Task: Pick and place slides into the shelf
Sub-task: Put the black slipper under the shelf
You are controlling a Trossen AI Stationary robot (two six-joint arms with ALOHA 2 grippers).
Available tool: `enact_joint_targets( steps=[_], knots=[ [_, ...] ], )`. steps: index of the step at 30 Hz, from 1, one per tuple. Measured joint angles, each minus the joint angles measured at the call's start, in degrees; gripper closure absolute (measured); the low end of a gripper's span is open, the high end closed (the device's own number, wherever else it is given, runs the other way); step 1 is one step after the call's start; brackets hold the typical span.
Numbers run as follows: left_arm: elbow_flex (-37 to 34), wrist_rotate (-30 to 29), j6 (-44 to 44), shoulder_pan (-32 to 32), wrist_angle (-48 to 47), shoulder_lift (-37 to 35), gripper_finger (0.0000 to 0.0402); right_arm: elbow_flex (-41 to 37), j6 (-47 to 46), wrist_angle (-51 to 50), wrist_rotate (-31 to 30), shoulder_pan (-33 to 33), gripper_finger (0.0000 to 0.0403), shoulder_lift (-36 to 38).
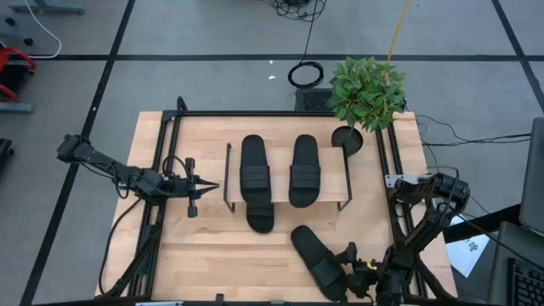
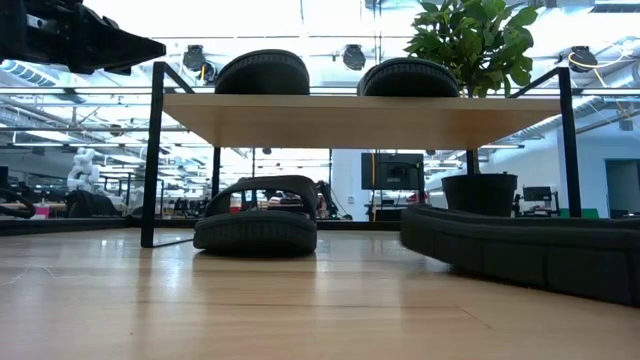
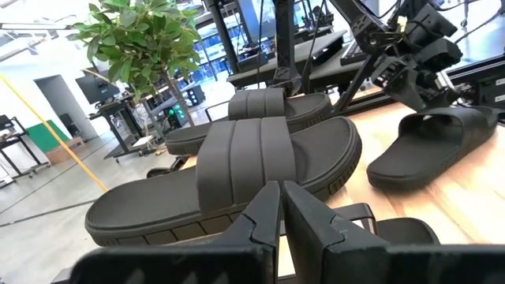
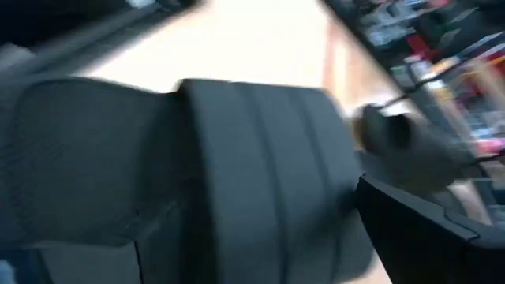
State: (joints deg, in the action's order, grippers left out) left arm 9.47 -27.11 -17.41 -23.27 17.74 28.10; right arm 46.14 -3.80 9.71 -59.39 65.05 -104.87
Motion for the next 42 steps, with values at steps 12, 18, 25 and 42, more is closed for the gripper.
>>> enact_joint_targets(
  steps=[12,18,25,42],
  knots=[
    [0.0,0.0,0.0,0.0,0.0,0.0,0.0376,1.1,-2.1,-0.1,5.9,-6.1,0.0186,-0.6],
    [0.0,0.0,0.0,0.0,-0.1,0.0,0.0376,1.2,-5.1,0.3,8.9,-7.8,0.0350,-0.6],
    [0.0,0.0,0.6,0.0,-0.1,0.0,0.0376,1.1,-5.1,2.1,0.1,-8.0,0.0396,-0.7],
    [0.0,0.0,1.2,0.0,-0.3,0.0,0.0376,1.1,-6.0,1.7,-9.3,-16.4,0.0401,-0.7]
  ],
)
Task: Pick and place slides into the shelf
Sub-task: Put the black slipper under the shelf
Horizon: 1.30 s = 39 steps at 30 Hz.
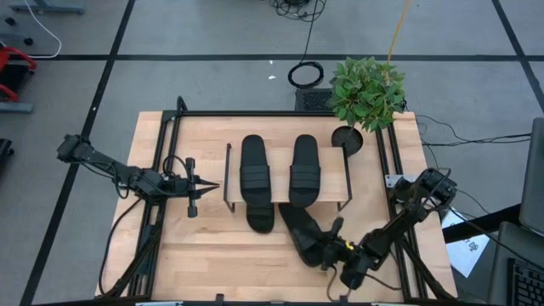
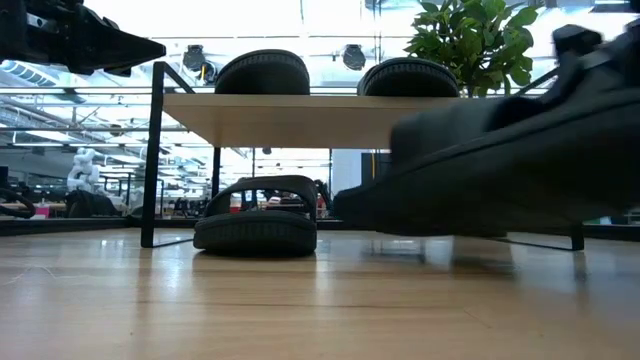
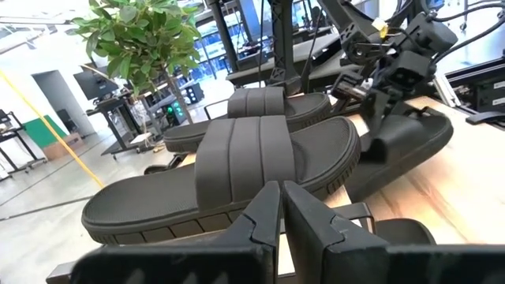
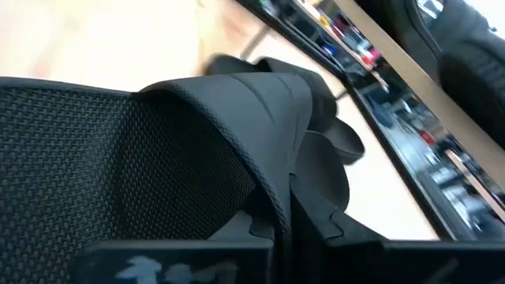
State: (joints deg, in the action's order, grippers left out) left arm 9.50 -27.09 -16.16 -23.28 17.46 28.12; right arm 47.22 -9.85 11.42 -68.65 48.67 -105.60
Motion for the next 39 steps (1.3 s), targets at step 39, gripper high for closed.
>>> enact_joint_targets(
  steps=[39],
  knots=[
    [0.0,0.0,-0.6,0.0,-1.0,0.0,0.0376,8.9,-25.8,-35.1,18.4,-9.7,0.0380,0.1]
  ],
)
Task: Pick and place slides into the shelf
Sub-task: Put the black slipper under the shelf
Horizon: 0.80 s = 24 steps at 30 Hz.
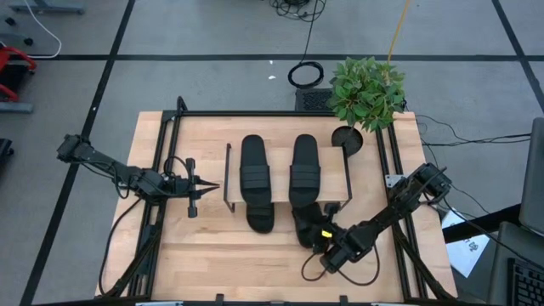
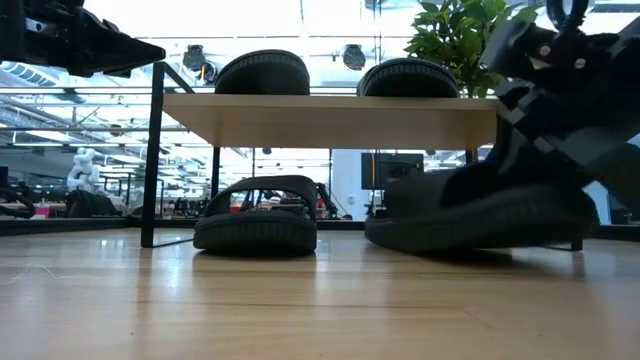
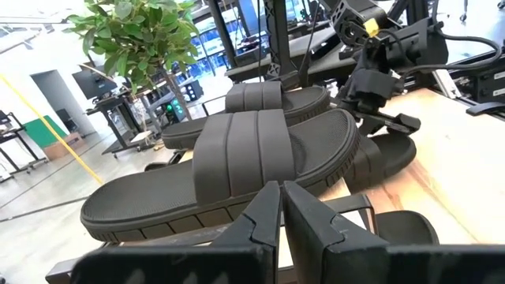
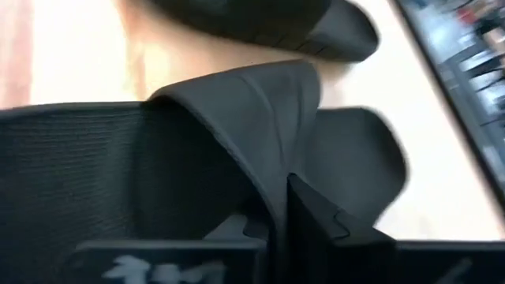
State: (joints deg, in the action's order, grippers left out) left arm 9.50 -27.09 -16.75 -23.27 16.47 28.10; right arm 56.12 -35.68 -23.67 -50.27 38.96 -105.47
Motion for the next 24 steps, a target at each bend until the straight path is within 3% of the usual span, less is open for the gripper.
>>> enact_joint_targets(
  steps=[5,15,24],
  knots=[
    [0.0,0.0,0.0,0.0,0.0,0.0,0.0376,0.0,-0.9,1.5,4.1,-0.1,0.0323,0.0],
    [0.0,0.0,0.4,0.0,0.1,0.0,0.0376,-0.1,2.5,3.8,1.0,1.9,0.0183,0.2],
    [0.0,0.0,0.3,0.0,0.0,0.0,0.0376,-0.2,8.2,4.2,-1.6,5.3,0.0157,2.2]
  ],
)
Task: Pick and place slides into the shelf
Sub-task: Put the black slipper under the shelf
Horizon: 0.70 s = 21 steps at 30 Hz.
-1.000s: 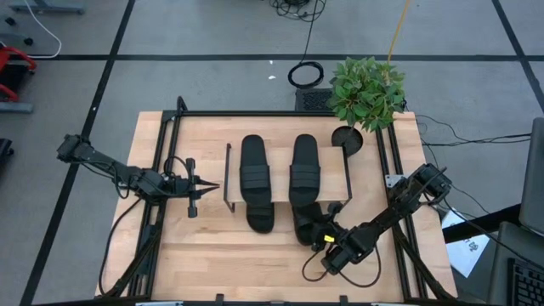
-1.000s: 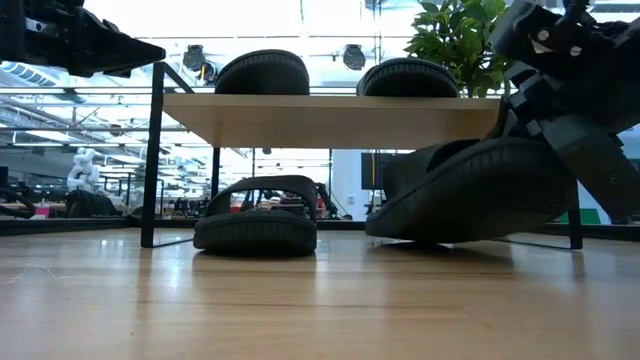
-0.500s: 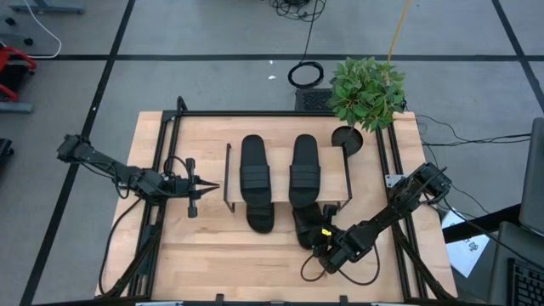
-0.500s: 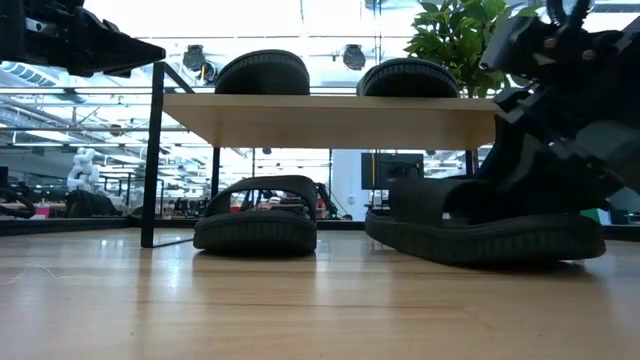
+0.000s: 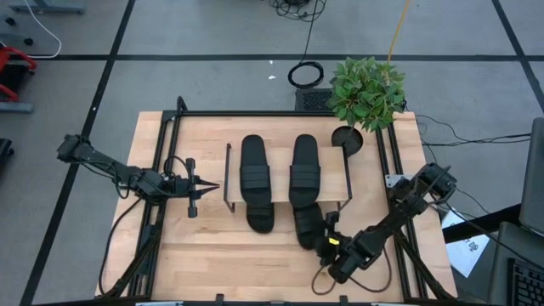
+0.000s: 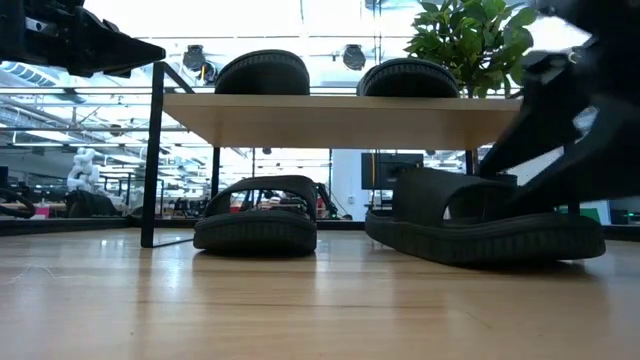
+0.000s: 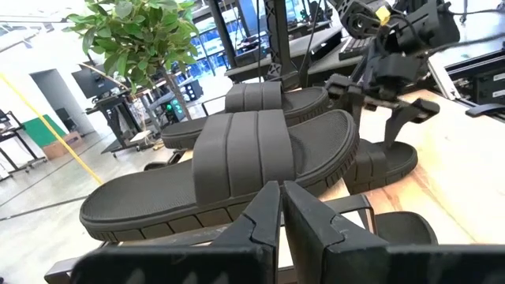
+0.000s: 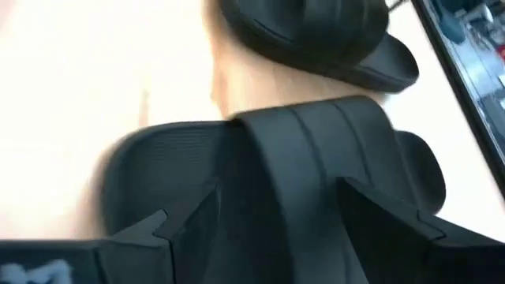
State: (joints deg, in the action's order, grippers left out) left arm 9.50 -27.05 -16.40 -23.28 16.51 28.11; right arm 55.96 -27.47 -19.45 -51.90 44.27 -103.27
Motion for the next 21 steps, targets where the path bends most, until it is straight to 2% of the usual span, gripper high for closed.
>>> enact_joint_targets(
  steps=[6,9,13,19,21],
  knots=[
    [0.0,0.0,0.0,0.0,-0.2,0.0,0.0376,0.0,5.1,2.1,-8.3,2.5,0.0159,2.4],
    [0.0,0.0,0.0,0.0,-0.4,0.0,0.0376,0.0,7.6,3.2,-7.7,3.0,0.0176,3.7],
    [0.0,0.0,0.0,0.0,-0.5,0.0,0.0376,-0.1,8.7,2.9,1.0,3.0,0.0234,5.0],
    [0.0,0.0,-0.1,0.0,-1.8,0.0,0.0376,-0.1,10.1,2.9,16.6,3.0,0.0373,5.0],
    [0.0,0.0,-0.1,0.0,-1.9,0.0,0.0376,-0.1,11.0,3.2,20.6,3.0,0.0393,5.0]
  ],
)
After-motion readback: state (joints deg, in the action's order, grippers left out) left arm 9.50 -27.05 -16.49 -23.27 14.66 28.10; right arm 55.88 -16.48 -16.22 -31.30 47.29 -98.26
